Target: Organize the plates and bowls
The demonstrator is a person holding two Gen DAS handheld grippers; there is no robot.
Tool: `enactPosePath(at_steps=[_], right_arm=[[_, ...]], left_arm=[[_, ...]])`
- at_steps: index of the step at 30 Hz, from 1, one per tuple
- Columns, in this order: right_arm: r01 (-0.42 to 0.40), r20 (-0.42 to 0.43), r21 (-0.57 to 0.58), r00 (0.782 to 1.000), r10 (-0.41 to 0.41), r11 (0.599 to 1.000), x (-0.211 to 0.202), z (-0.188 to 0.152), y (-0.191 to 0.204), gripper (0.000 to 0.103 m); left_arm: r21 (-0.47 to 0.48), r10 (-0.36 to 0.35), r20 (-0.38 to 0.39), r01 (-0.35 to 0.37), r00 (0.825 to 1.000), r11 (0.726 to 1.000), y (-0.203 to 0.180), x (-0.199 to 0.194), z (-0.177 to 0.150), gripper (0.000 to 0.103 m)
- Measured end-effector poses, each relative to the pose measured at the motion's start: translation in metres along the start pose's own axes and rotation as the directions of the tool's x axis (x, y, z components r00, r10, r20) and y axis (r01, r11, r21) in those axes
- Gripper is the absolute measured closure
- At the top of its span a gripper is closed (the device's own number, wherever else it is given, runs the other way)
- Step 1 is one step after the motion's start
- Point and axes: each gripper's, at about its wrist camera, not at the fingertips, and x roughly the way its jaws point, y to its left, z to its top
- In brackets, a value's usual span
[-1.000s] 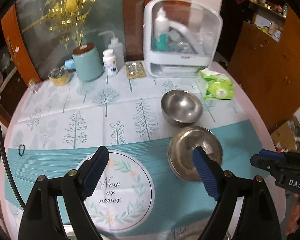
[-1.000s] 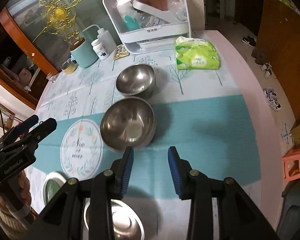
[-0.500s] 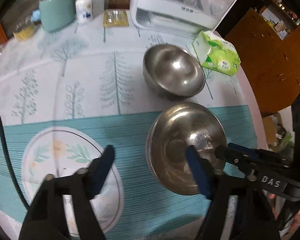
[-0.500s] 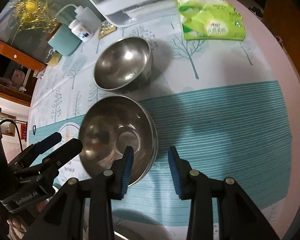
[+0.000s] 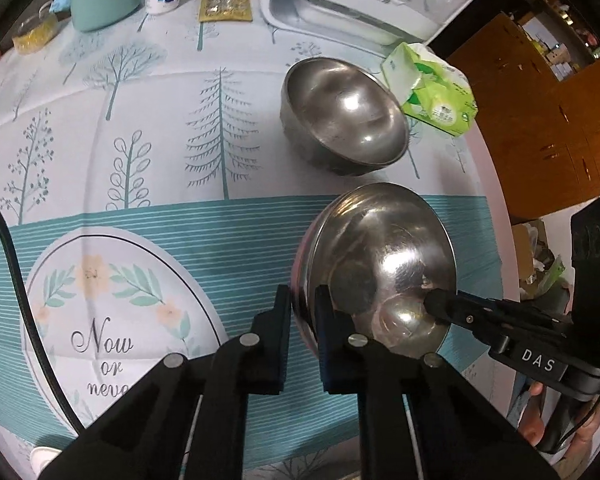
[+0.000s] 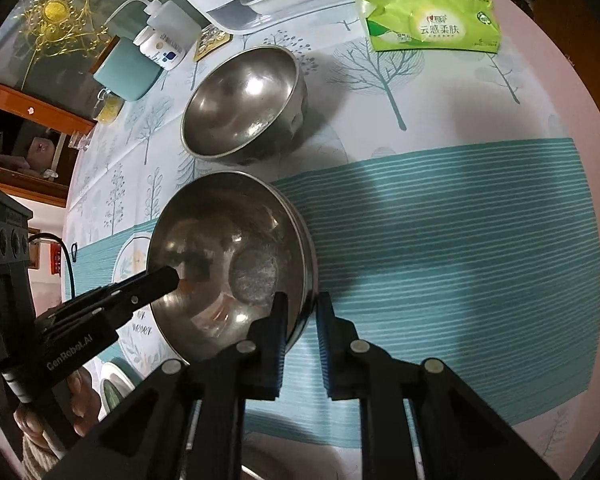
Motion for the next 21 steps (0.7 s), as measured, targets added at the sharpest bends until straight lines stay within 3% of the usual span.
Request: enactPosePath(at_steps=[11, 21], right_arm=[[-0.013, 0.049, -0.043, 0.999, 0.015, 0.999, -0.038, -0.020, 0.016, 0.089], [-0.017, 0.079, -0.068, 0.997, 0.023, 0.998, -0.063, -0.079, 0.024, 0.089]], left_arm=[[0.037, -0.013, 0.010, 0.012, 1.000, 0.999, -0.009, -0.042, -0.025, 0.093], [0.093, -0.004, 0.012, 0.003, 1.000, 0.996, -0.020, -0.072, -0.086, 0.093]])
